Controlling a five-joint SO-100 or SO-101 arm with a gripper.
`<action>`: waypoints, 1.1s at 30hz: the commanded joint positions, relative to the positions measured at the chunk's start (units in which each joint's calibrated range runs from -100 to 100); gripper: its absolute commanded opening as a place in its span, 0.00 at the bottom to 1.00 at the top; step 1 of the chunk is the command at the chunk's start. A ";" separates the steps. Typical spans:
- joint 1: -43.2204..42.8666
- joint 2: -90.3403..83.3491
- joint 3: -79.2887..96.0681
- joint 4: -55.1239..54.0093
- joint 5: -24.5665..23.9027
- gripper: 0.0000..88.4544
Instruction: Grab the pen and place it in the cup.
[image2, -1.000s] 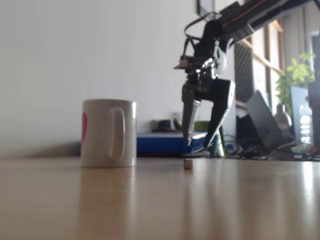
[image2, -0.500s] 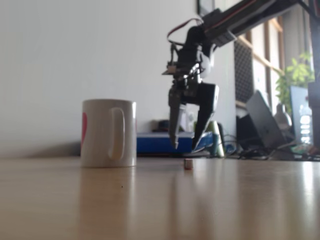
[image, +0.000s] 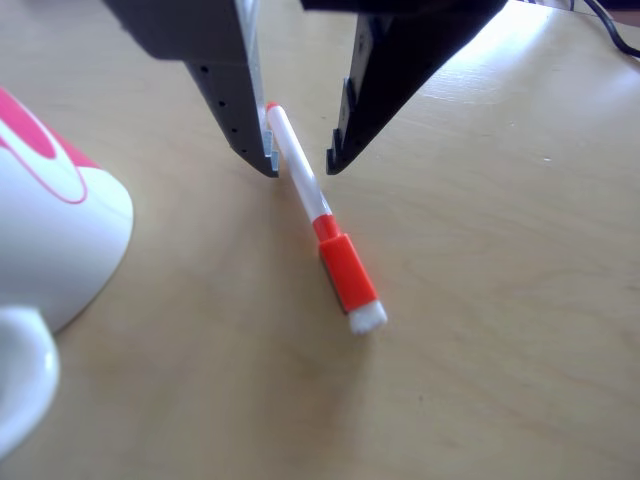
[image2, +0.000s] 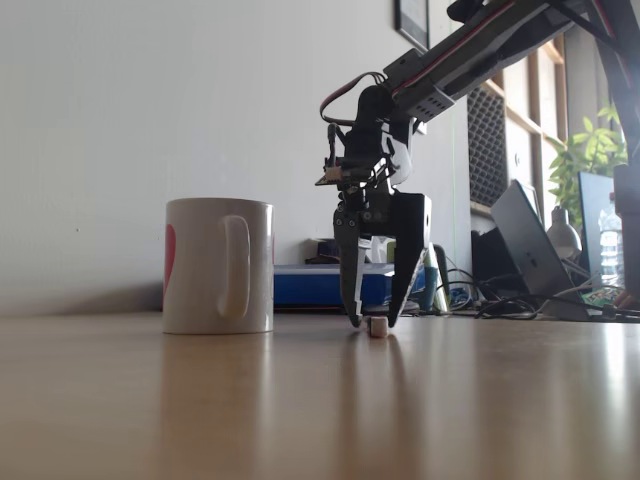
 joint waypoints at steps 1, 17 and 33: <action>0.56 -0.41 -1.50 0.08 -0.18 0.15; 0.39 2.41 -1.41 -0.78 0.45 0.15; -0.61 2.00 0.94 -0.01 2.98 0.01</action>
